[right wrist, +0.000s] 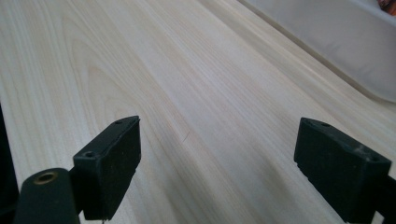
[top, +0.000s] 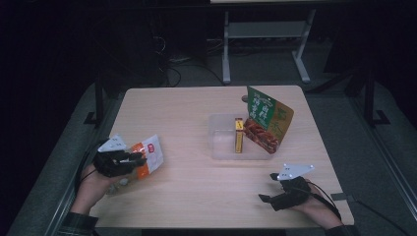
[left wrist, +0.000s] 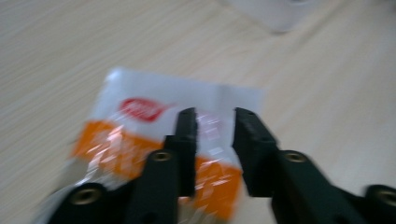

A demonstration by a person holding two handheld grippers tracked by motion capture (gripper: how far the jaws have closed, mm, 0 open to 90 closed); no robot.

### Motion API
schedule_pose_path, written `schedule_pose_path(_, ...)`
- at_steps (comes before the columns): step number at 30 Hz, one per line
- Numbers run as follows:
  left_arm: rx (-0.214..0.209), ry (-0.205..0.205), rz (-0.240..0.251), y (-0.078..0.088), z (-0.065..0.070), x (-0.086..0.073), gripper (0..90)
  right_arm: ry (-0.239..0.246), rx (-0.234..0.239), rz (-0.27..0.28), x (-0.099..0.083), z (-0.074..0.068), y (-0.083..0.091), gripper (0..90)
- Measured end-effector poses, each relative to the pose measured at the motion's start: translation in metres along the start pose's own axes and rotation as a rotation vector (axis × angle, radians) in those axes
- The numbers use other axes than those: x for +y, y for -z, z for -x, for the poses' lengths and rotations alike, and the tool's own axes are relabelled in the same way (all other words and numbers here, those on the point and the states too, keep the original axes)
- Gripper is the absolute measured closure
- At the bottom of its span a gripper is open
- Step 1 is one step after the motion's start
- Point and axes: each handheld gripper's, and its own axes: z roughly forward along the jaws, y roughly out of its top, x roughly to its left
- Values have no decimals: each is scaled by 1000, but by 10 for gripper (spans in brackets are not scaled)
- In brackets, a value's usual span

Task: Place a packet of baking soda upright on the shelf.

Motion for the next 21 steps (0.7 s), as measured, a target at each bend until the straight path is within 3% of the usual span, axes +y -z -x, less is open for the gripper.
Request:
schedule_pose_path(1, 54, 31, -12, 0, -15, -6, 858, 9, -2, -7, 0, 0, -1, 145)
schedule_pose_path(2, 84, 42, -17, -1, -23, -8, 896, 14, -1, -7, 0, 0, -1, 144)
schedule_pose_path(3, 109, 56, -27, -2, -30, -10, 897, 13, 1, -9, 0, 0, -2, 144)
schedule_pose_path(4, 109, 56, -27, -2, -30, -10, 898, 13, 1, -9, 0, 0, -2, 144)
schedule_pose_path(8, 195, 90, -59, -9, -57, -17, 898, 16, 0, -8, 0, -1, -2, 145)
schedule_pose_path(9, 222, 96, -85, -17, -68, -20, 898, 14, -1, -9, 0, -1, -2, 145)
schedule_pose_path(10, 222, 96, -85, -17, -68, -20, 899, 14, -1, -9, 0, -1, -2, 145)
schedule_pose_path(11, 243, 103, -112, -26, -79, -24, 899, 18, -1, -14, 1, -1, -3, 145)
schedule_pose_path(13, 247, 106, -122, -30, -84, -26, 898, 18, -2, -15, 1, -1, -3, 145)
schedule_pose_path(15, 232, 136, -146, -40, -95, -32, 898, 19, -5, -16, 1, -1, -4, 145)
schedule_pose_path(18, 224, 145, -160, -43, -98, -36, 899, 20, -8, -17, 1, -1, -4, 145)
schedule_pose_path(21, 192, 164, -144, -44, -98, -45, 898, 21, -12, -19, 1, 0, -3, 145)
